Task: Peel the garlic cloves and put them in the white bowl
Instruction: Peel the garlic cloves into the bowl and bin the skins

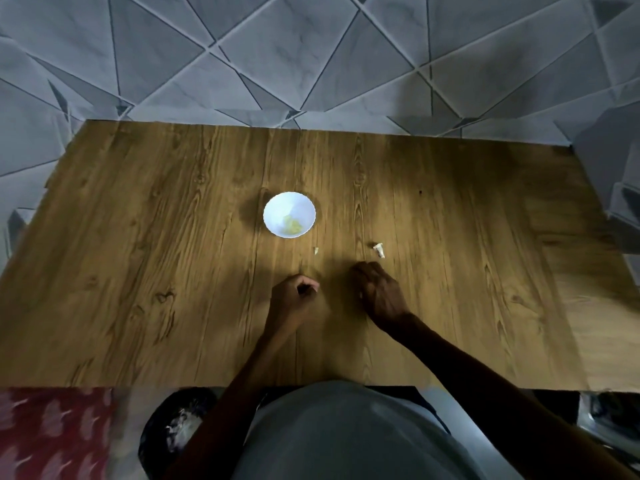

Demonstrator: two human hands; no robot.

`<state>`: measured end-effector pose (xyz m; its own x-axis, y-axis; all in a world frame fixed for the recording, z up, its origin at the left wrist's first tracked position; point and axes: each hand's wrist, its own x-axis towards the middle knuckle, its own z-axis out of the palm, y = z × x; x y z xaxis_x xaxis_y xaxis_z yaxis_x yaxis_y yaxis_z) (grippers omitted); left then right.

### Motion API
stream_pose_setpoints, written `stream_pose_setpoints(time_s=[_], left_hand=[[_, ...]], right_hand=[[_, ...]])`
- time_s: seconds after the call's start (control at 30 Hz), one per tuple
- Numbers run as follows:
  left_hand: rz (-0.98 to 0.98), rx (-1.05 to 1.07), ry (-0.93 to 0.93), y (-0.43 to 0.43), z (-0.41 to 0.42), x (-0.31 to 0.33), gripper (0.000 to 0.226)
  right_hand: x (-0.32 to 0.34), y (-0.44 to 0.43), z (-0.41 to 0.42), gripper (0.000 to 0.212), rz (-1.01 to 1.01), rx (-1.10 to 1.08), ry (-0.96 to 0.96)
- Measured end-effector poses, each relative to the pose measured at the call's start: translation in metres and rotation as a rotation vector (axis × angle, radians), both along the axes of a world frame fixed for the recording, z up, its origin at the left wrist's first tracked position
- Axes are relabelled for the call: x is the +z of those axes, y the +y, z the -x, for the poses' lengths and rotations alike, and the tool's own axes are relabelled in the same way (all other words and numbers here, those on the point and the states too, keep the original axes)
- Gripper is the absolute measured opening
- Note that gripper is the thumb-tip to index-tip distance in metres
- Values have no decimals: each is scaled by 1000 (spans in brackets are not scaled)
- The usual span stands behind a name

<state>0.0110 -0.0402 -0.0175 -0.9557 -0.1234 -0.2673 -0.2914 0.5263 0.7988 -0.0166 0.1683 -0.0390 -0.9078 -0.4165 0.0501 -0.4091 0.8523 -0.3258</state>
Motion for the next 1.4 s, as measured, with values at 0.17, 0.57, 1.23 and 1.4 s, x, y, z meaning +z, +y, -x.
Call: stream_pose_setpoints(time_s=[0.17,0.57,1.23,1.4], left_hand=[[-23,-9,-25,8,-3,-2,13],[-525,234,-312,30,-11,3,15],[-1324,748,-614,77,20,43,21],[-1388,747,-567,61,18,38,37]], right_hand=[[11,4,-39,37,74,33,52],[-10,19,-26,15,-62,150,71],[83,-19,-9,21,583,-245,-264],[69,24,3,15,769,-458,-243]])
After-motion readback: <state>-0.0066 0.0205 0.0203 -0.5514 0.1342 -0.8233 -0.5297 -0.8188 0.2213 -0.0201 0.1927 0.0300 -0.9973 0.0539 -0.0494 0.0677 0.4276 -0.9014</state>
